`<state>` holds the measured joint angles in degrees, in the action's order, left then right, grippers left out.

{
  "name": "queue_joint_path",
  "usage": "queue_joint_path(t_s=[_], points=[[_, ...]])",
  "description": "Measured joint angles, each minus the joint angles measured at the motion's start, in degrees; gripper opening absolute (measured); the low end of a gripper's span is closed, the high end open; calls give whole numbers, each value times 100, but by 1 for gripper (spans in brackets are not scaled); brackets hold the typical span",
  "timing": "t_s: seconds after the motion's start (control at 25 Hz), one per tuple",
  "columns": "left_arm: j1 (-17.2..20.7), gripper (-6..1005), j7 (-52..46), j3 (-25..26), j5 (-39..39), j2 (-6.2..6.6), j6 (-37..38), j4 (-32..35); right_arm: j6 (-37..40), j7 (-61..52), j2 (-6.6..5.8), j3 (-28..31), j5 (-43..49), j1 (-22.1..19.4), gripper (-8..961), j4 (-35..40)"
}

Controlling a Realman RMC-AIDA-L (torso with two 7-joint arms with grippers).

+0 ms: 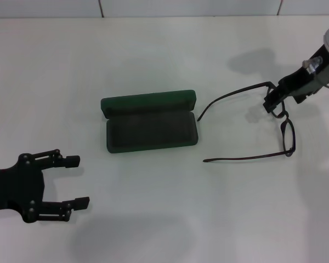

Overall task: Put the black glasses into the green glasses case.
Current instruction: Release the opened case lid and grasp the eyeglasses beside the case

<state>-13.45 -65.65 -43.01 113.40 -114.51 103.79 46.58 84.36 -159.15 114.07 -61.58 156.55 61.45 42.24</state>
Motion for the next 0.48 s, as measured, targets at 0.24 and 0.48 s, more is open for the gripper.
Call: queue_joint_path(t_s=[0.24,0.48], points=[[1,862,1,1,-1,0,-53,0,-12,-356,24,76,149,6,792,-100],[6,862,13,-6,-3,0,-72,0,-189,-363,49,264,135,40,784,-310]])
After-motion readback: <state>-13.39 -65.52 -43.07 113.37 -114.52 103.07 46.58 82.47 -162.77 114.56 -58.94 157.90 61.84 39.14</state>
